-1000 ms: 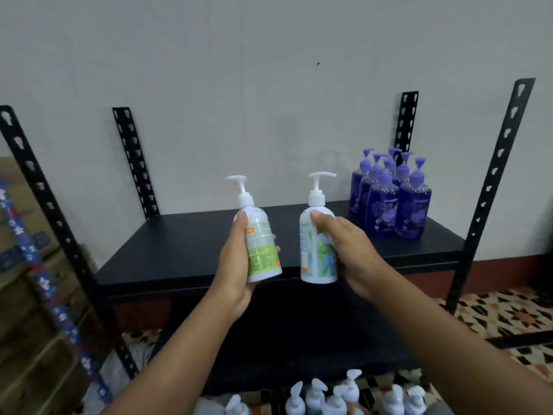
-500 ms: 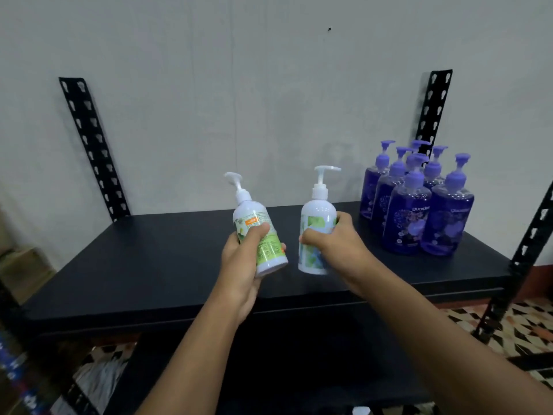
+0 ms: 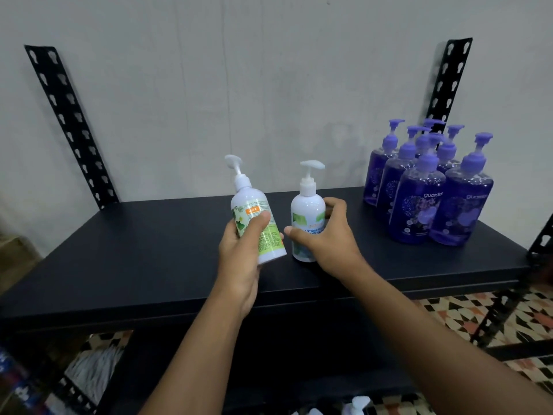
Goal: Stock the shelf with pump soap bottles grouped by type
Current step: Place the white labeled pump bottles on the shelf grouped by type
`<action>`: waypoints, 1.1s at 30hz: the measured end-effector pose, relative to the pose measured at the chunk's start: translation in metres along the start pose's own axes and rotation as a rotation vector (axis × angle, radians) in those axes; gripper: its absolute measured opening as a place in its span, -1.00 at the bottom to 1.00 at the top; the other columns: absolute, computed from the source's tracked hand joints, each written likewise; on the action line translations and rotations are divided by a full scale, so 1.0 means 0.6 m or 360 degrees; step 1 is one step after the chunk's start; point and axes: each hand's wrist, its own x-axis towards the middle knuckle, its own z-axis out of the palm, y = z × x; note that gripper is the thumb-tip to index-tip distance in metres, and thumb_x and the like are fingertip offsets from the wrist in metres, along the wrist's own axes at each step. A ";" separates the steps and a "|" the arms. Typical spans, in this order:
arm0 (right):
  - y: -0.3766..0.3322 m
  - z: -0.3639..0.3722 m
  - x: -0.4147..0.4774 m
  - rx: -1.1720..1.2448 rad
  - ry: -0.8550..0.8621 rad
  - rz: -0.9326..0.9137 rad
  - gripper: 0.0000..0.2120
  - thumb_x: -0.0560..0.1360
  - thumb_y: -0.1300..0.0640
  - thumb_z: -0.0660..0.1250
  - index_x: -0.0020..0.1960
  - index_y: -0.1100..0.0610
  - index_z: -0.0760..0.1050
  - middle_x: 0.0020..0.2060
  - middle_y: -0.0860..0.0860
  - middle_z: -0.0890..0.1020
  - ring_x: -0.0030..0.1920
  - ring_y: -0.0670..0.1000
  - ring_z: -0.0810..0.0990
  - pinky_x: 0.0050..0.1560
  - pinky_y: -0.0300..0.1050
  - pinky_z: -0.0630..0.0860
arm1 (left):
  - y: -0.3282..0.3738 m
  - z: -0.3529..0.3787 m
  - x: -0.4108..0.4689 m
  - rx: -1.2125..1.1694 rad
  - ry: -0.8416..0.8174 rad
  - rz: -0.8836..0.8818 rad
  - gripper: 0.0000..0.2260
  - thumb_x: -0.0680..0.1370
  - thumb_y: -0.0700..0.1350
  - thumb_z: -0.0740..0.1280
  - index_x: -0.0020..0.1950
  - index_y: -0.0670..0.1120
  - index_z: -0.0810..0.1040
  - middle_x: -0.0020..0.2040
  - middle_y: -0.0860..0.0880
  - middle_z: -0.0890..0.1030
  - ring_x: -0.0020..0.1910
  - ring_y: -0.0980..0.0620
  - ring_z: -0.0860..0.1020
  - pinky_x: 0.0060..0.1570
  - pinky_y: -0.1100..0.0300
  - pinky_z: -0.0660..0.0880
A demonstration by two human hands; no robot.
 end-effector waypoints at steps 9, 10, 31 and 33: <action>0.033 -0.001 -0.004 -0.0355 0.0001 0.0085 -0.36 0.36 0.06 0.60 0.20 -0.07 0.22 0.13 -0.07 0.52 0.01 -0.10 0.56 -0.19 -0.36 0.40 | -0.007 -0.006 0.006 -0.0056 0.0022 0.0032 -0.73 0.59 -0.09 0.41 0.27 -0.11 0.54 0.03 -0.12 0.66 -0.10 -0.11 0.68 -0.17 0.05 0.62; 0.035 0.000 0.003 -0.0387 0.0014 0.0091 -0.40 0.37 0.05 0.60 0.18 -0.05 0.25 0.12 -0.06 0.53 -0.01 -0.10 0.55 -0.18 -0.33 0.42 | -0.009 -0.006 0.007 -0.0062 0.0027 0.0040 -0.73 0.59 -0.09 0.41 0.27 -0.11 0.54 0.02 -0.12 0.66 -0.10 -0.11 0.68 -0.15 0.04 0.62; 0.091 0.036 0.207 -0.0571 0.0231 0.0178 -0.46 0.41 -0.01 0.57 0.22 0.16 0.38 0.14 0.06 0.54 0.03 -0.01 0.50 -0.04 -0.11 0.44 | -0.028 -0.009 0.054 -0.0043 0.0049 0.0101 -0.75 0.58 -0.07 0.41 0.24 -0.06 0.57 0.00 -0.09 0.65 -0.13 -0.07 0.67 -0.23 0.13 0.60; 0.092 0.037 0.211 -0.0578 0.0232 0.0183 -0.46 0.41 -0.01 0.57 0.22 0.16 0.38 0.14 0.05 0.54 0.01 -0.02 0.48 -0.05 -0.11 0.44 | -0.028 -0.010 0.055 -0.0041 0.0055 0.0092 -0.74 0.58 -0.07 0.41 0.25 -0.07 0.56 0.00 -0.09 0.65 -0.13 -0.07 0.67 -0.24 0.14 0.60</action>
